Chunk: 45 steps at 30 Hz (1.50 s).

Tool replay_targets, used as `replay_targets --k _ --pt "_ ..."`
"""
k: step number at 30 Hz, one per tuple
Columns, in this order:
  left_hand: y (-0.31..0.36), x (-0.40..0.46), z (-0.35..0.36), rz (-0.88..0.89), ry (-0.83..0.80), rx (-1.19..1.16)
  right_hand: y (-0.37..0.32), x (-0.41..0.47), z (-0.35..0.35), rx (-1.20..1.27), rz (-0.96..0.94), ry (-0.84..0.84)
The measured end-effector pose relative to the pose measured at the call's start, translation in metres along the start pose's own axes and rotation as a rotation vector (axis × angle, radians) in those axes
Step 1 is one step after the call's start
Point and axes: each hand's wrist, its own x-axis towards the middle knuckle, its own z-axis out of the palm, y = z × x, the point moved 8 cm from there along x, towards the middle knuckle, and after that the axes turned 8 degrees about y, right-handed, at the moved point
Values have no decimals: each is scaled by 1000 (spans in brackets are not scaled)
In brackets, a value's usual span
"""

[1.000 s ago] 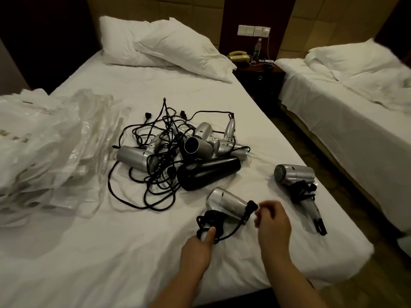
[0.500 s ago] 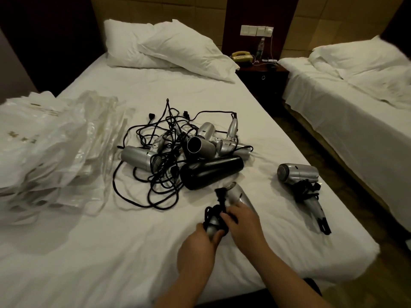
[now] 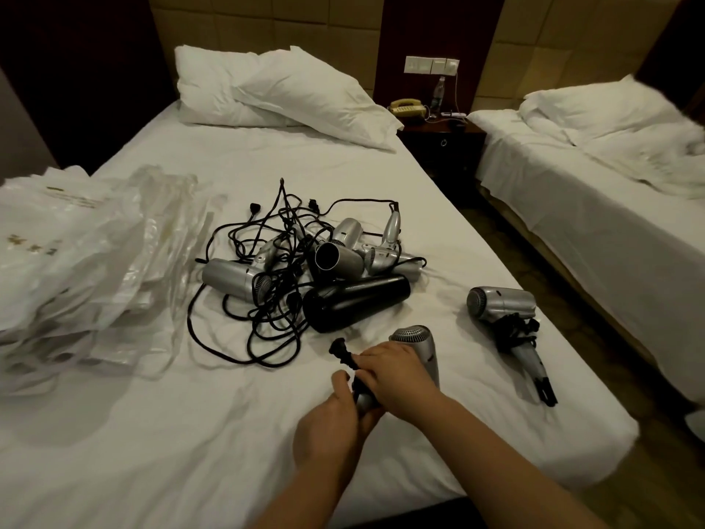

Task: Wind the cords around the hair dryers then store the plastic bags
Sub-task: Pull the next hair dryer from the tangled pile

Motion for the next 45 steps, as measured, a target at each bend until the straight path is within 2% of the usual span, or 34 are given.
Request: replay_targets --k 3,6,10,12,16,20,24,29,31,33,36,37,41,45 --pt "1 0 3 13 7 18 2 8 3 -2 77 -79" --pt "0 2 7 22 -14 -16 3 12 5 52 144 -76" --pt "-2 6 4 23 -20 -51 5 7 -1 146 235 94" --pt "-2 8 3 16 -13 -68 8 3 -4 95 259 168" --pt "0 6 11 13 -54 -63 16 -2 -2 84 340 177" --pt "-10 3 33 -95 -152 -148 14 0 12 93 356 113" --pt "-21 -8 55 -175 -260 -327 6 -6 36 92 259 10" --pt "-48 16 28 -111 -83 -320 10 -19 36 153 184 27" --pt "-45 26 31 -72 -132 -305 10 -21 32 185 182 56" --pt "-41 33 39 -140 -193 -426 11 -22 30 197 193 71" --pt "-44 33 48 -472 -185 -904 13 -23 29 174 214 70" --pt "-44 33 48 -529 -162 -974 13 -24 28 173 216 74" --pt "-45 33 49 -636 -118 -1158 15 -36 18 218 245 179" --pt "-44 30 46 -668 -124 -1266 6 -37 25 249 254 207"
